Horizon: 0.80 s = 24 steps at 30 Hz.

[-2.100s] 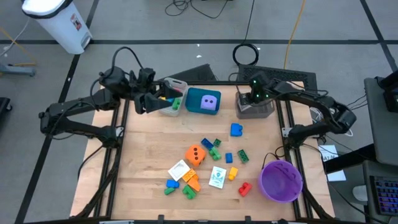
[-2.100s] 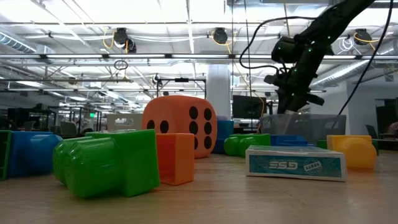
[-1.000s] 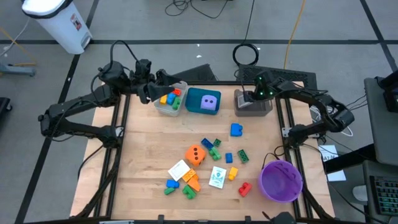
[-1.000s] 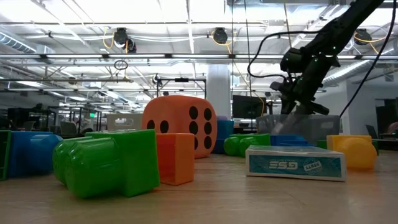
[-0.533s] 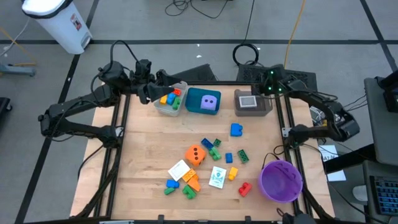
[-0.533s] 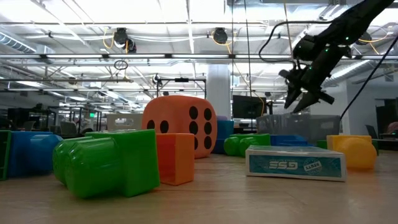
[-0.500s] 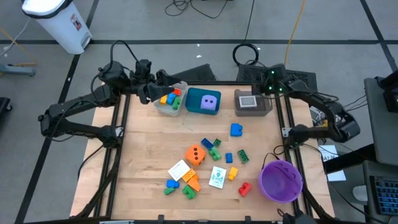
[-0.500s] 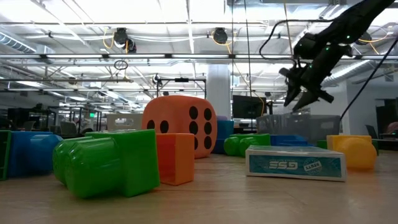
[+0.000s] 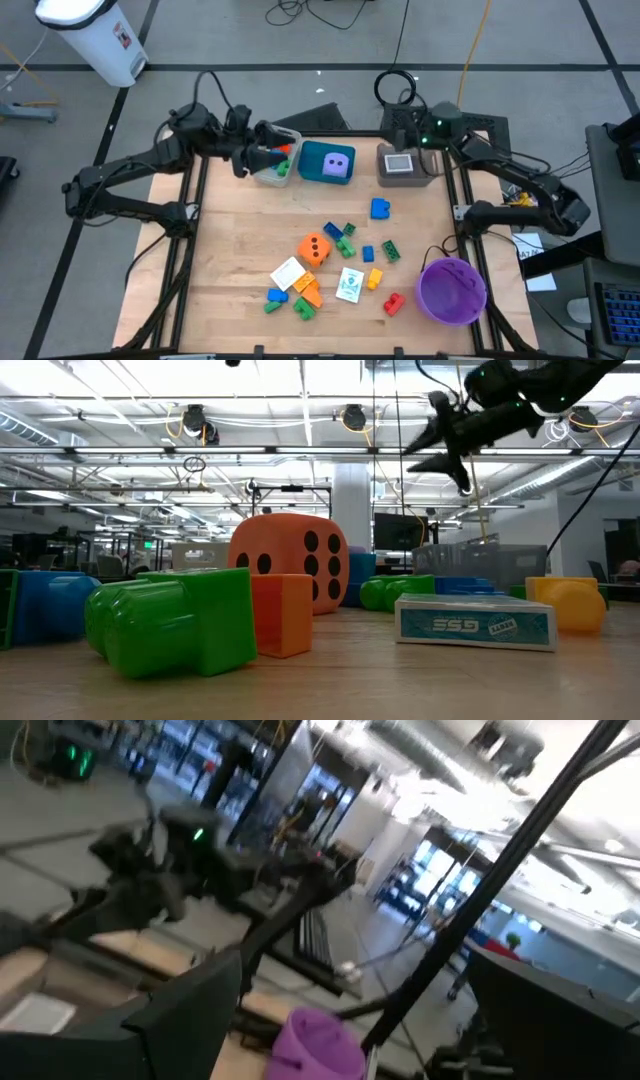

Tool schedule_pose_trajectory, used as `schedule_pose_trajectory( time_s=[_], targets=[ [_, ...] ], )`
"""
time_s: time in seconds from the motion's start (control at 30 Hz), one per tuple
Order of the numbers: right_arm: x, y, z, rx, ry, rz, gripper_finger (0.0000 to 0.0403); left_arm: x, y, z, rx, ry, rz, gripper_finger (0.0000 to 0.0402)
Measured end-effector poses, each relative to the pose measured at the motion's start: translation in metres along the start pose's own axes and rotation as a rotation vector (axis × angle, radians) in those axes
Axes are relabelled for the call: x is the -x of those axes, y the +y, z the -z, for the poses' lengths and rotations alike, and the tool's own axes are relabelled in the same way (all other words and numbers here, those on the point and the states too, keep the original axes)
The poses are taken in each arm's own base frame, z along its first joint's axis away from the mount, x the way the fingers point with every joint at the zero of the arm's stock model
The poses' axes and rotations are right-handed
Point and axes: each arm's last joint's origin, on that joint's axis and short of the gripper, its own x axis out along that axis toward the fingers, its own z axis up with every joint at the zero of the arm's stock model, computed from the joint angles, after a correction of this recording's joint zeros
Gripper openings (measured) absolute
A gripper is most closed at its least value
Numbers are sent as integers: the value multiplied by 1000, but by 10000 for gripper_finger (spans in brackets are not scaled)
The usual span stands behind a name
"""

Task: Pick & Place Toys
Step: Put the blue game piece into the gray bin

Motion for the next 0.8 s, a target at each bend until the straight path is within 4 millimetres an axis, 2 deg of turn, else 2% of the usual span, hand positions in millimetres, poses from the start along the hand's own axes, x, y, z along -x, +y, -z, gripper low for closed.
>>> schedule_pose_trajectory(
  time_s=[0.27,0.4,0.57,0.7,0.8],
  targets=[
    [-18,63,38,189,154,-328,155,-7,-11,14,19,87,46,397],
    [-19,91,69,236,249,-367,155,-10,-20,19,26,111,84,397],
    [-12,106,114,392,413,-215,155,-14,-31,29,39,162,131,397],
    [0,101,141,581,547,-14,155,-16,-38,36,54,206,148,397],
    [8,96,151,723,618,82,155,-17,-40,40,61,226,154,397]
  ],
)
